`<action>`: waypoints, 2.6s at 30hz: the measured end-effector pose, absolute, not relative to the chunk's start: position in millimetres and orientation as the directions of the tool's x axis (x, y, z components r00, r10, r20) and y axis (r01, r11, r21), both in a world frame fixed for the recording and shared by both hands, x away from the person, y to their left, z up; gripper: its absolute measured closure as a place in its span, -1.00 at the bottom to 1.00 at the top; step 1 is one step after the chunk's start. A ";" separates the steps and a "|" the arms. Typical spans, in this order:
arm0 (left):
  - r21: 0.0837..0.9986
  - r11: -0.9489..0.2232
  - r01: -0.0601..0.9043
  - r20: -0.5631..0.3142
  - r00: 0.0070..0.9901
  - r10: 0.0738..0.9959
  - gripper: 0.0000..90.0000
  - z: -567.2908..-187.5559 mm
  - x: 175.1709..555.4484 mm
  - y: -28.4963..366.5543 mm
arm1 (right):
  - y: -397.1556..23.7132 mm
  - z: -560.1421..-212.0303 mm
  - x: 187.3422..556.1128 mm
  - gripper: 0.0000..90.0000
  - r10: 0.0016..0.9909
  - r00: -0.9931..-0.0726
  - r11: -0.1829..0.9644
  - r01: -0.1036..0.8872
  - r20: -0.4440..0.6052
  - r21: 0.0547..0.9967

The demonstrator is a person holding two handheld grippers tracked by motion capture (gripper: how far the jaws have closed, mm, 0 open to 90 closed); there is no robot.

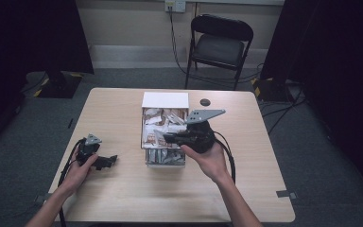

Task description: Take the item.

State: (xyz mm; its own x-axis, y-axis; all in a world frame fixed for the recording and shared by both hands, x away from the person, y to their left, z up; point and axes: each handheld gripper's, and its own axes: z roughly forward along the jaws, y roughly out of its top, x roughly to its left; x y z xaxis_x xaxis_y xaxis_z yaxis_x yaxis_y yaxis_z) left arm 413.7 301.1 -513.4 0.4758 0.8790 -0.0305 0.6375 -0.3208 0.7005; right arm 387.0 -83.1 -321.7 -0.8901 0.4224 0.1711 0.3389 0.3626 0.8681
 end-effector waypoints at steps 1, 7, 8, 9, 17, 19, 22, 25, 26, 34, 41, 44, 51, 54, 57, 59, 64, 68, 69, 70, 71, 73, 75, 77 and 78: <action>0.700 -0.321 0.638 -0.031 0.476 0.879 -1.00 -513.4 413.6 301.1 | -83.5 -321.1 386.8 0.99 0.423 -0.890 0.360 0.338 0.170 0.870; 0.700 -0.321 0.638 -0.031 0.476 0.879 -1.00 -513.4 413.6 301.1 | -87.5 -317.1 387.6 0.99 0.440 -0.883 0.337 0.330 0.162 0.882; 0.700 -0.321 0.637 -0.030 0.476 0.879 -1.00 -513.4 413.6 301.1 | -88.1 -316.2 388.0 0.99 0.441 -0.883 0.333 0.327 0.160 0.884; 0.700 -0.321 0.637 -0.030 0.476 0.879 -1.00 -513.4 413.6 301.1 | -88.7 -315.7 388.5 0.99 0.443 -0.882 0.330 0.327 0.161 0.886; 0.701 -0.321 0.637 -0.030 0.476 0.879 -1.00 -513.5 413.7 301.1 | -93.5 -311.2 390.4 1.00 0.457 -0.874 0.296 0.325 0.166 0.898; 0.700 -0.321 0.638 -0.030 0.476 0.879 -1.00 -513.4 413.6 301.1 | -94.7 -310.0 390.2 1.00 0.460 -0.873 0.291 0.324 0.166 0.900; 0.700 -0.321 0.638 -0.031 0.476 0.879 -1.00 -513.4 413.6 301.1 | -95.4 -308.5 389.7 1.00 0.459 -0.872 0.286 0.323 0.167 0.902; 0.700 -0.321 0.637 -0.030 0.476 0.879 -1.00 -513.4 413.7 301.1 | -97.4 -306.1 389.0 1.00 0.459 -0.873 0.279 0.319 0.166 0.906; 0.700 -0.321 0.638 -0.030 0.476 0.879 -1.00 -513.4 413.7 301.1 | -98.1 -305.3 388.7 1.00 0.460 -0.872 0.277 0.319 0.166 0.907; 0.700 -0.321 0.638 -0.030 0.476 0.879 -1.00 -513.4 413.6 301.1 | -105.7 -300.1 387.5 1.00 0.468 -0.868 0.258 0.312 0.164 0.914; 0.700 -0.321 0.638 -0.030 0.476 0.879 -1.00 -513.4 413.7 301.1 | -113.0 -292.4 383.3 1.00 0.474 -0.866 0.239 0.302 0.160 0.923; 0.700 -0.321 0.638 -0.030 0.476 0.879 -1.00 -513.4 413.6 301.1 | -114.5 -289.9 381.8 1.00 0.473 -0.868 0.237 0.294 0.154 0.926; 0.701 -0.321 0.637 -0.030 0.476 0.879 -1.00 -513.4 413.7 301.1 | -120.8 -284.3 379.3 1.00 0.486 -0.862 0.235 0.286 0.143 0.929; 0.700 -0.321 0.638 -0.030 0.476 0.879 -1.00 -513.4 413.6 301.1 | -124.7 -282.0 377.5 1.00 0.490 -0.860 0.226 0.281 0.140 0.933; 0.700 -0.321 0.638 -0.031 0.476 0.879 -1.00 -513.4 413.6 301.1 | -128.3 -279.7 375.8 1.00 0.496 -0.858 0.220 0.276 0.136 0.936; 0.700 -0.321 0.638 -0.031 0.476 0.879 -1.00 -513.4 413.6 301.0 | -130.8 -278.5 375.0 1.00 0.500 -0.856 0.219 0.275 0.134 0.936; 0.701 -0.321 0.637 -0.030 0.476 0.879 -1.00 -513.4 413.6 301.0 | -136.9 -276.7 372.5 1.00 0.518 -0.845 0.218 0.281 0.134 0.935; 0.700 -0.322 0.637 -0.029 0.476 0.879 -1.00 -513.4 413.5 301.1 | -141.7 -275.5 370.3 1.00 0.526 -0.840 0.213 0.283 0.135 0.935; 0.700 -0.322 0.637 -0.029 0.476 0.879 -1.00 -513.4 413.5 301.1 | -143.2 -275.0 369.6 1.00 0.527 -0.839 0.212 0.282 0.134 0.936; 0.700 -0.322 0.637 -0.029 0.476 0.879 -1.00 -513.4 413.5 301.1 | -144.8 -274.3 368.9 1.00 0.531 -0.837 0.212 0.282 0.132 0.936; 0.700 -0.321 0.637 -0.029 0.476 0.879 -1.00 -513.4 413.5 301.1 | -146.4 -273.7 368.3 1.00 0.534 -0.836 0.211 0.280 0.130 0.936; 0.700 -0.322 0.637 -0.029 0.476 0.879 -1.00 -513.4 413.5 301.1 | -149.7 -272.7 367.5 1.00 0.541 -0.832 0.213 0.279 0.125 0.936; 0.701 -0.321 0.637 -0.030 0.475 0.879 -1.00 -513.4 413.5 301.0 | -153.8 -272.5 367.3 1.00 0.547 -0.827 0.209 0.280 0.126 0.937; 0.701 -0.321 0.637 -0.030 0.475 0.879 -1.00 -513.4 413.5 301.0 | -158.0 -272.8 367.2 1.00 0.555 -0.823 0.204 0.280 0.124 0.938; 0.701 -0.320 0.637 -0.030 0.475 0.879 -1.00 -513.4 413.5 301.0 | -160.1 -272.9 367.1 1.00 0.558 -0.821 0.203 0.280 0.125 0.938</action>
State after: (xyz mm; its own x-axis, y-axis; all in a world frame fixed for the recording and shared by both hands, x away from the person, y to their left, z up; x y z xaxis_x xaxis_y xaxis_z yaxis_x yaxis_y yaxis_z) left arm 413.5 301.0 -513.4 0.4750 0.8795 -0.0300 0.6374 -0.3203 0.7008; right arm 367.1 -160.1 -272.9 -0.8206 0.5577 0.1246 0.2803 0.2028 0.9382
